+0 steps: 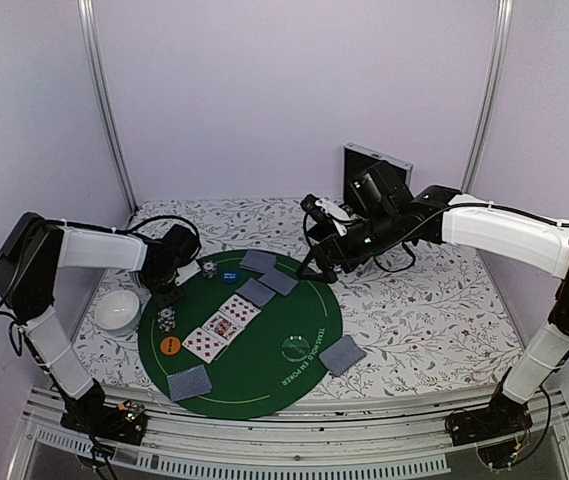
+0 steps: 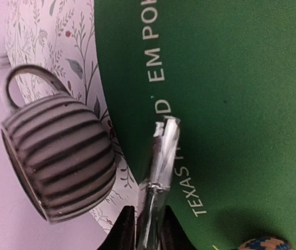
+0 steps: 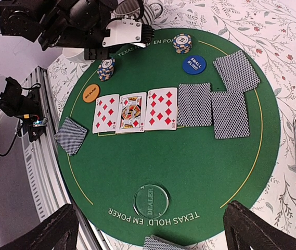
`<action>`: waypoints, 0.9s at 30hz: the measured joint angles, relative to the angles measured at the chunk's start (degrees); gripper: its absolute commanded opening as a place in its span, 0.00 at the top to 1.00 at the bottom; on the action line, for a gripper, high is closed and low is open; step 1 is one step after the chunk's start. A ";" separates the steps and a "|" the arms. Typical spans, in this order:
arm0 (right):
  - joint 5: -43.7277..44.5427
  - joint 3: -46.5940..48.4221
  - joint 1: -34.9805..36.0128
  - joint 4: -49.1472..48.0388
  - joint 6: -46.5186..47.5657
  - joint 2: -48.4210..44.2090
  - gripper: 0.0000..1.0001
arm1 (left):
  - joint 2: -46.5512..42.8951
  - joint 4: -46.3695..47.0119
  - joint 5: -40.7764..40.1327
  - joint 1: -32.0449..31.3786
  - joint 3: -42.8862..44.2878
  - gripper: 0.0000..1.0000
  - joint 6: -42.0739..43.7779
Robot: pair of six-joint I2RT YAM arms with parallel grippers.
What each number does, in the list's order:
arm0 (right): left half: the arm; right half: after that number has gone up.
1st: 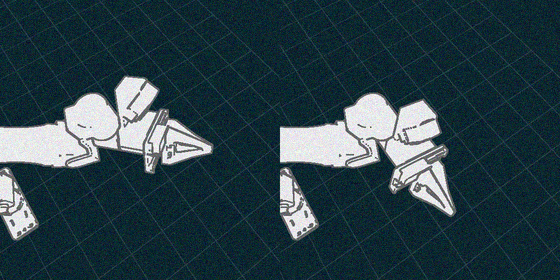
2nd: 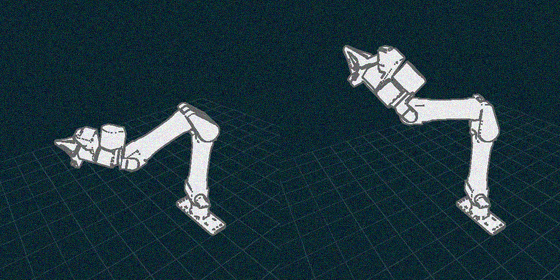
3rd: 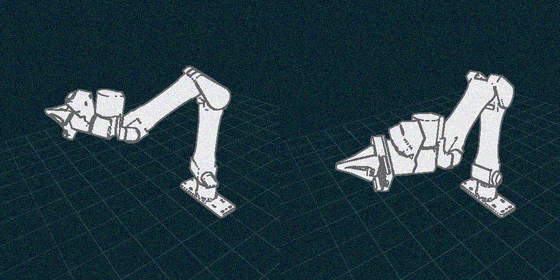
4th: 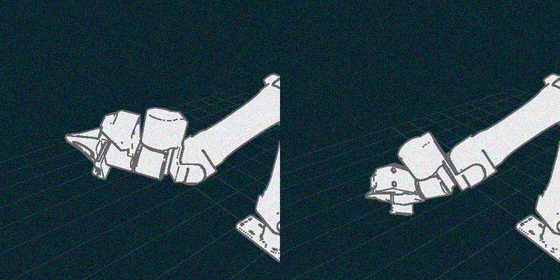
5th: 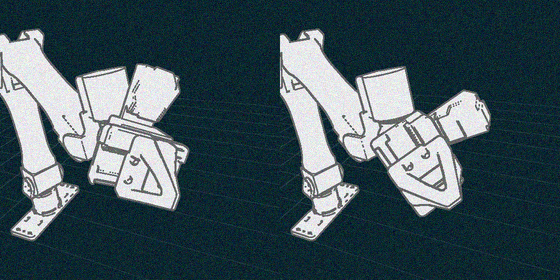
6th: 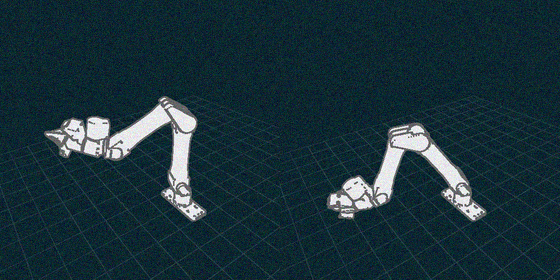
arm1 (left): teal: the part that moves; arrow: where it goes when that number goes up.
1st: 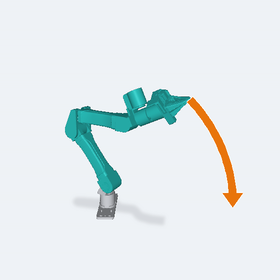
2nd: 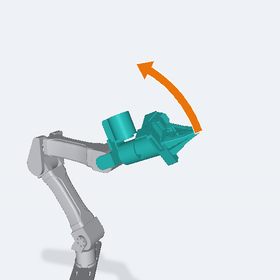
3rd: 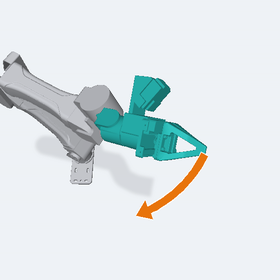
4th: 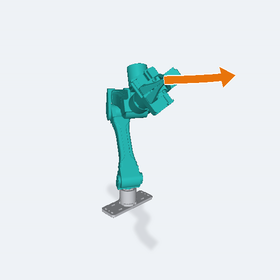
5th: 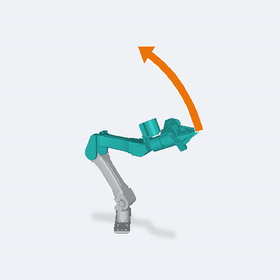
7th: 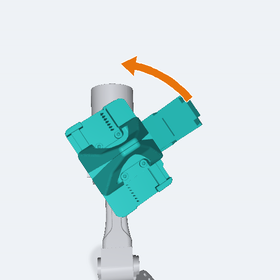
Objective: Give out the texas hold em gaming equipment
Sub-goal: Place the all-in button in the big blind area, then reset both arms
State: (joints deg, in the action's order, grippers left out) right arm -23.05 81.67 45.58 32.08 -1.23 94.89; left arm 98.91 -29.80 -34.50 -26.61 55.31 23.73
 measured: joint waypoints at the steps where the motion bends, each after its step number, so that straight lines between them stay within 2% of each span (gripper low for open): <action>1: -0.02 0.00 0.00 -0.02 0.00 -0.02 0.01 | 0.00 -0.57 0.74 0.00 0.48 0.62 -0.37; 3: -0.09 0.00 0.00 0.00 -0.02 -0.02 0.01 | -0.02 -1.84 2.78 -0.11 1.55 0.52 -1.03; 5: -0.22 0.00 0.00 -0.02 -0.02 -0.02 0.01 | -0.42 -2.43 4.76 -0.22 1.92 0.48 -1.60; 15: -0.87 0.00 0.00 -0.02 -0.28 -0.02 0.01 | -7.04 -3.52 11.39 -0.28 1.92 0.40 -2.43; 21: 0.22 -1.44 -0.52 -1.38 -0.72 -1.46 0.01 | -13.18 -2.49 18.12 0.20 1.92 0.19 -4.04; 25: 0.76 -6.88 -5.66 -6.01 -2.51 -6.43 0.01 | -22.34 3.89 25.24 3.82 1.01 0.03 -8.15; 27: 1.53 -11.58 -11.08 -10.56 -4.02 -10.19 0.01 | -27.91 9.44 27.45 7.13 -1.14 0.02 -11.10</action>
State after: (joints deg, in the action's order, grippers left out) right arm -21.52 70.08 34.50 21.52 -5.26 84.71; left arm 71.00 -20.36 -7.05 -19.49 54.17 12.62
